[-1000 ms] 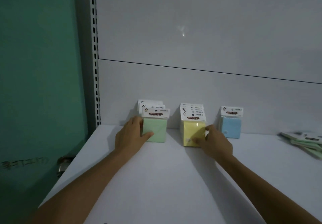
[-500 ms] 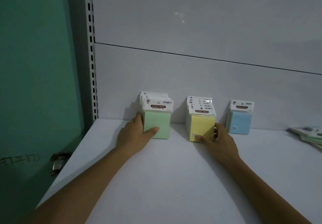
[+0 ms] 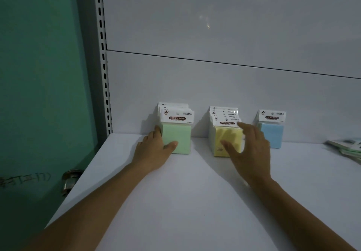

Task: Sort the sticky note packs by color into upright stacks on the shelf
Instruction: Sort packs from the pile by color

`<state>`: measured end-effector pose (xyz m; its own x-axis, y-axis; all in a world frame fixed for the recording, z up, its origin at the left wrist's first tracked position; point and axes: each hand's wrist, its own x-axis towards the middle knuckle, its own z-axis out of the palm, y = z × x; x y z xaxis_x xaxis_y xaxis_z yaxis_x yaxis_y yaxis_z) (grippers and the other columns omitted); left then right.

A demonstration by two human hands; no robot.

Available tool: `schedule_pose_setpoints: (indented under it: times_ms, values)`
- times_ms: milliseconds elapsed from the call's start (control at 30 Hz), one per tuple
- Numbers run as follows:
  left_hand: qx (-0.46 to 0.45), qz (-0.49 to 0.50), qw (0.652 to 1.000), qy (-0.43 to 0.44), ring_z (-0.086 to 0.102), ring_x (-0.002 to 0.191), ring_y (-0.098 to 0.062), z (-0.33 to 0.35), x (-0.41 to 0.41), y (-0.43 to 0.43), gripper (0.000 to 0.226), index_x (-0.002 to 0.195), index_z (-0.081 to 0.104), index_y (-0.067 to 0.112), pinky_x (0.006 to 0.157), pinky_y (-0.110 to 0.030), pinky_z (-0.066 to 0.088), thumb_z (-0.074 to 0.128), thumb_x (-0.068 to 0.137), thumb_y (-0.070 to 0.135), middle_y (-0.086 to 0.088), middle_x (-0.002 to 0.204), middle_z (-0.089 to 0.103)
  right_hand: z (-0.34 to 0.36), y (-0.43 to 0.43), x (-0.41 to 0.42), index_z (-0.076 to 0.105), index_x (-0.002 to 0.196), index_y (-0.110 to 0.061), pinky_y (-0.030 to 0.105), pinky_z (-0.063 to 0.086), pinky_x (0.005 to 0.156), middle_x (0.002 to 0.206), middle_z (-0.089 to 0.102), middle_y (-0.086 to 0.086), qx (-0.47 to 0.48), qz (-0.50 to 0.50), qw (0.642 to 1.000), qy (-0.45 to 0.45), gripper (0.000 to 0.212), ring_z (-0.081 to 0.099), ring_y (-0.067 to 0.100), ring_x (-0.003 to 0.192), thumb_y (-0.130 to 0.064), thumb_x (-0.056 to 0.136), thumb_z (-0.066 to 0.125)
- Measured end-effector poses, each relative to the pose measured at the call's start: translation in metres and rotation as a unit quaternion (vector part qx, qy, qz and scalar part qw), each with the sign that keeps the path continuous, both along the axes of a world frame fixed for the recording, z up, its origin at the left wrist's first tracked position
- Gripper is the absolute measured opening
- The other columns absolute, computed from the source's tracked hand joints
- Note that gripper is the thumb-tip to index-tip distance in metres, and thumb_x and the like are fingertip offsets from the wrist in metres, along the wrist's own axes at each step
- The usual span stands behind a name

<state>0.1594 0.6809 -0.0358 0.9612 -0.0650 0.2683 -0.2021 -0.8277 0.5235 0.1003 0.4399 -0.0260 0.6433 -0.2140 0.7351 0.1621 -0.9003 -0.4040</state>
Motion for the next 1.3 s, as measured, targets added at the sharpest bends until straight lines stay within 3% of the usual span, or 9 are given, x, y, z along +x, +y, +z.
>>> schedule_pose_setpoints:
  times_ms: [100,233,300,433,667,933,1067,1167,1300]
  values:
    - [-0.008,-0.007,1.000,0.000,0.043,0.127,-0.029,0.002,-0.002,0.000,0.077,0.141,0.026,0.011,0.101,-0.044,0.037,0.050,0.085,0.058,-0.010,0.139,0.045,0.006,0.036,-0.002,0.051,0.123,-0.019,0.031,0.045,0.080,0.113,0.062,0.001,-0.030,0.092,0.994,0.041,0.043,0.058,0.022,0.104,-0.031,0.084,0.065]
    - [-0.010,-0.011,1.000,0.000,0.044,0.126,-0.031,0.003,-0.003,0.001,0.076,0.141,0.026,0.011,0.100,-0.045,0.039,0.052,0.085,0.055,-0.011,0.139,0.045,0.001,0.077,0.016,0.040,0.132,-0.013,0.036,0.046,0.089,0.126,0.058,0.008,0.011,0.146,0.962,0.229,0.050,0.055,0.028,0.114,-0.026,0.087,0.059]
    - [-0.016,-0.016,1.000,-0.001,0.045,0.125,-0.030,0.002,-0.002,0.002,0.073,0.141,0.026,0.011,0.098,-0.045,0.040,0.052,0.086,0.053,-0.011,0.138,0.046,-0.004,0.089,0.021,0.041,0.130,-0.013,0.036,0.047,0.086,0.123,0.059,0.010,0.043,0.158,0.953,0.254,0.047,0.057,0.030,0.110,-0.026,0.087,0.055]
    - [-0.018,-0.018,1.000,-0.005,0.046,0.123,-0.029,-0.003,0.001,0.003,0.070,0.141,0.025,0.014,0.097,-0.044,0.040,0.051,0.087,0.049,-0.010,0.136,0.047,-0.022,0.094,0.027,0.040,0.126,-0.015,0.029,0.037,0.072,0.106,0.064,0.008,-0.045,0.153,0.964,0.214,0.039,0.059,0.029,0.097,-0.031,0.091,0.047]
    - [-0.043,-0.017,0.999,-0.002,0.047,0.122,-0.027,-0.004,0.007,0.002,0.070,0.138,0.029,0.018,0.098,-0.045,0.040,0.054,0.083,0.053,-0.006,0.134,0.049,-0.026,0.088,0.034,0.023,0.142,-0.022,0.038,0.031,0.097,0.125,0.056,0.005,-0.089,0.165,0.955,0.230,0.051,0.045,0.027,0.121,-0.033,0.095,0.036]
    - [-0.038,-0.009,0.999,0.005,0.047,0.122,-0.031,-0.003,0.002,0.001,0.078,0.142,0.023,0.012,0.098,-0.045,0.041,0.055,0.084,0.053,-0.011,0.136,0.047,-0.025,0.088,0.034,0.029,0.140,-0.025,0.037,0.036,0.094,0.120,0.060,0.004,-0.047,0.171,0.961,0.213,0.050,0.051,0.028,0.115,-0.031,0.092,0.042]
    - [-0.124,-0.016,0.992,0.009,0.044,0.127,-0.030,0.002,-0.003,0.003,0.085,0.145,0.016,0.008,0.099,-0.048,0.041,0.059,0.084,0.048,-0.012,0.142,0.043,-0.019,0.087,0.027,0.041,0.133,-0.017,0.031,0.046,0.075,0.098,0.064,0.002,0.096,0.154,0.960,0.212,0.043,0.059,0.022,0.095,-0.023,0.091,0.049]
    - [-0.080,0.023,0.994,-0.077,0.029,0.138,-0.031,0.007,-0.011,0.004,0.087,0.149,0.006,0.010,0.108,-0.050,0.033,0.055,0.087,0.047,-0.013,0.152,0.026,-0.014,0.085,0.016,0.042,0.130,-0.015,0.030,0.044,0.078,0.107,0.062,0.006,0.109,0.136,0.964,0.201,0.041,0.057,0.023,0.104,-0.019,0.090,0.052]
    - [0.030,0.001,0.969,-0.244,0.018,0.143,-0.028,0.018,-0.021,0.007,0.077,0.148,0.017,0.012,0.115,-0.048,0.016,0.055,0.088,0.043,-0.009,0.158,0.013,-0.009,0.077,-0.011,0.044,0.127,-0.018,0.029,0.043,0.090,0.124,0.057,0.002,0.098,0.144,0.973,0.153,0.041,0.052,0.019,0.115,-0.027,0.090,0.057]
